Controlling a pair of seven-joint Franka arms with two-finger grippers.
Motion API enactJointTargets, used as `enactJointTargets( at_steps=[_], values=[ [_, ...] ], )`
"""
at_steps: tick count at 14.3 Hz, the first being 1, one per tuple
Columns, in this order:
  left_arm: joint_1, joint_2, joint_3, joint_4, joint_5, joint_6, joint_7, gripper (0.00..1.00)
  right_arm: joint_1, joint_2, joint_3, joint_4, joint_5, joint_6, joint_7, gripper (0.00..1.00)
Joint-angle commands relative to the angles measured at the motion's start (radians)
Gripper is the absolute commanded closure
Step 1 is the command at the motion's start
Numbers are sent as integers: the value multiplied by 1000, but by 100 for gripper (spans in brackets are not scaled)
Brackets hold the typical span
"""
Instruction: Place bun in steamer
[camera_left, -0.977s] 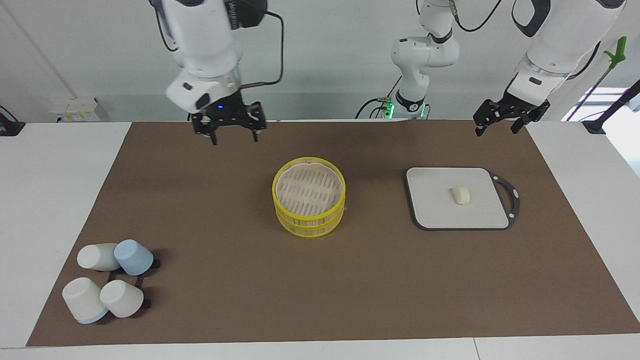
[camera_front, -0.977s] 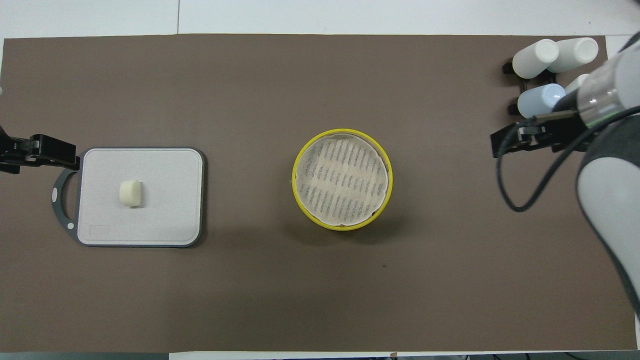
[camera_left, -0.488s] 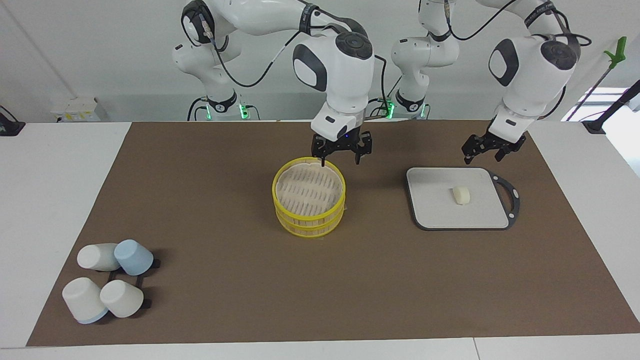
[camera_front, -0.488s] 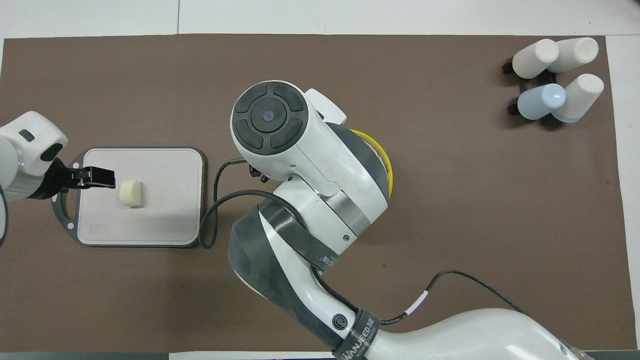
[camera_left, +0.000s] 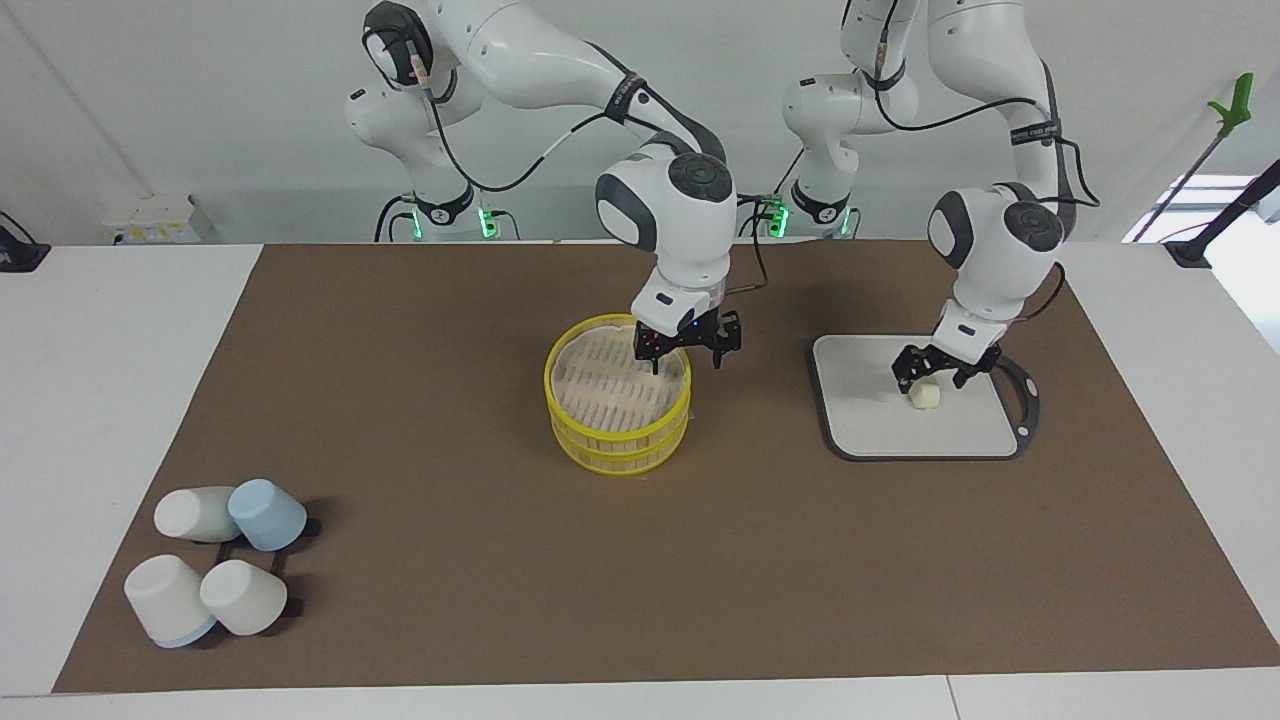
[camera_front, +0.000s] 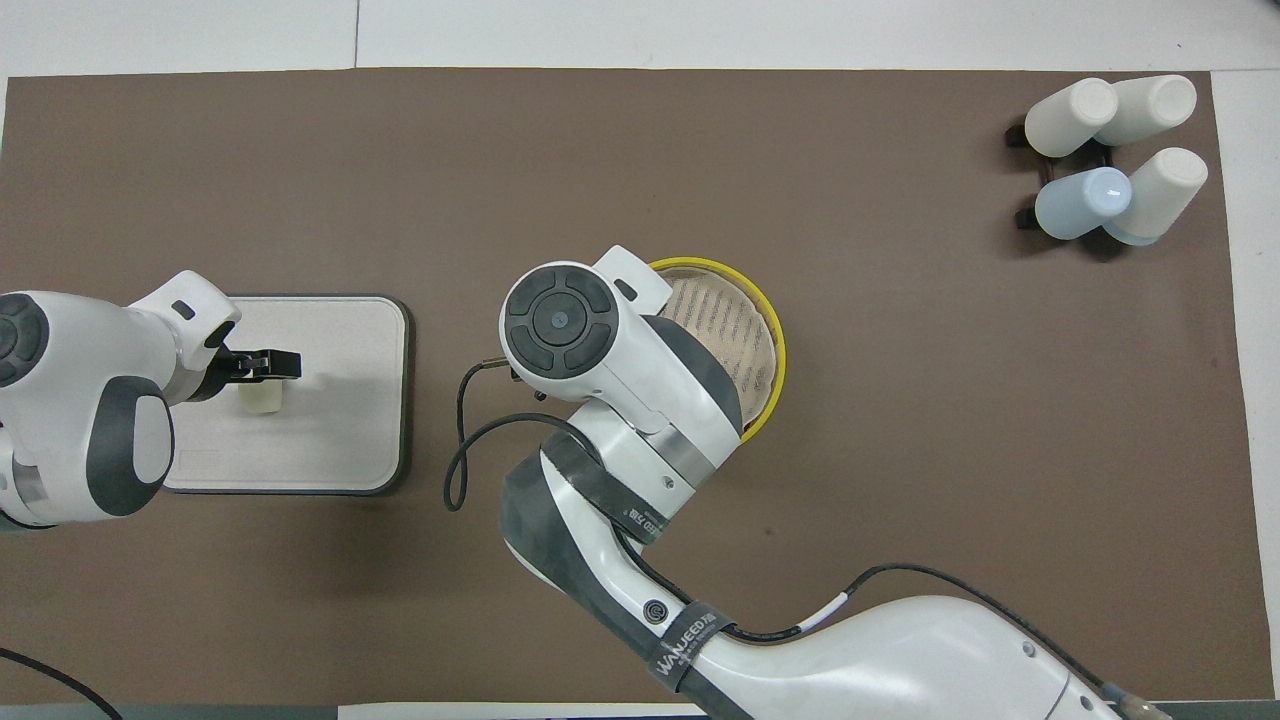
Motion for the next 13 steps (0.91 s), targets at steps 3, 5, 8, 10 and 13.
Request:
enactJointTargets(
  at_steps=[3,5,8,10,13],
  values=[
    [14,20,-5,-10,13,29,29,3,4,-81,4,-124,-9,57,25,15],
    [15,20,-5,-10,13,22,30,36,2,-88,4,-150,-9,77,24,30],
    [17,19,-5,-8,13,11,30,77,1,-92,4,-160,-6,82,24,35],
    [17,20,-5,-2,13,-4,30,81,1,-92,4,-160,-1,82,24,37],
    [16,25,-5,52,13,-69,29,81,1,-96,4,-171,1,82,24,48]
  ],
)
